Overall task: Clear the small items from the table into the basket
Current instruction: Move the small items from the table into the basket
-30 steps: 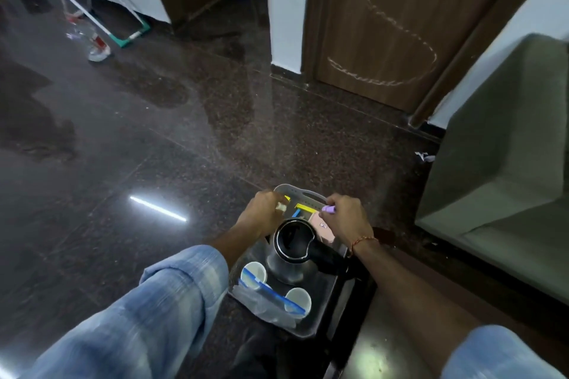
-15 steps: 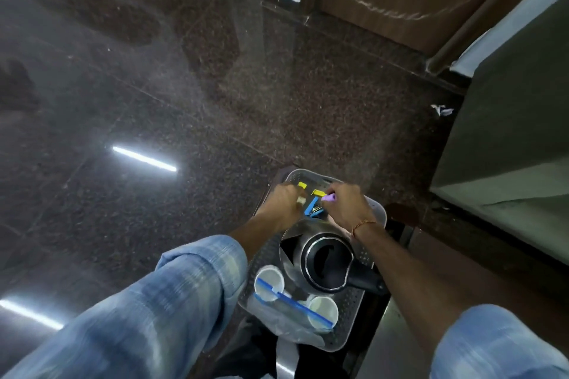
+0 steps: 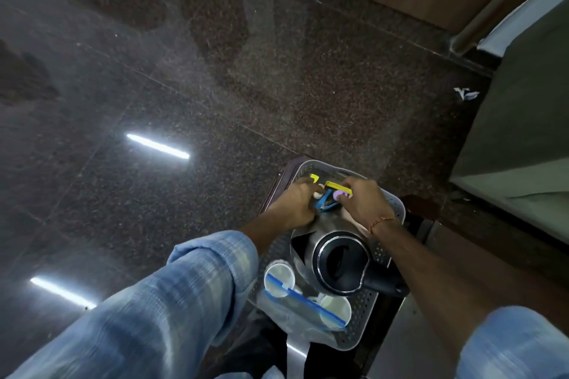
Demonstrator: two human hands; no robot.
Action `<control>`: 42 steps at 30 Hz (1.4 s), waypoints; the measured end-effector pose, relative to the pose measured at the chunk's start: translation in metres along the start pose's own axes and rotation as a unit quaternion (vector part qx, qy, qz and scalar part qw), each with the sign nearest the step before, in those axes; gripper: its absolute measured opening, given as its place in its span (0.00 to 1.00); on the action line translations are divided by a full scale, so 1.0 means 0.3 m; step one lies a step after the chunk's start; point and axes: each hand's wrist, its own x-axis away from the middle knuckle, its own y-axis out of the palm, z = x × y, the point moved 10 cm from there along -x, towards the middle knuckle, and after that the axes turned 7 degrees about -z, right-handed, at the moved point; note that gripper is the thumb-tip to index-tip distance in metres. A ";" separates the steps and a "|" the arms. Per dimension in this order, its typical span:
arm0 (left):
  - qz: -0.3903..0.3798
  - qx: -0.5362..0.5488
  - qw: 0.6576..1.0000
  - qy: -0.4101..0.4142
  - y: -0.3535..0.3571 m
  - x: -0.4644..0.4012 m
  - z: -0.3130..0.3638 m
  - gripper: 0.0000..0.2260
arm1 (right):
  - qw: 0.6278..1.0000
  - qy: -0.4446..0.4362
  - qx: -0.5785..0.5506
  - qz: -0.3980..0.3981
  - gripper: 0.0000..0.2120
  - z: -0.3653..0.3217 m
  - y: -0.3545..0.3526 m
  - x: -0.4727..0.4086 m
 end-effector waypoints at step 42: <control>-0.089 -0.168 0.959 0.208 0.910 0.561 1.142 0.18 | 0.932 0.206 -0.183 0.237 0.05 1.249 -0.039 1.674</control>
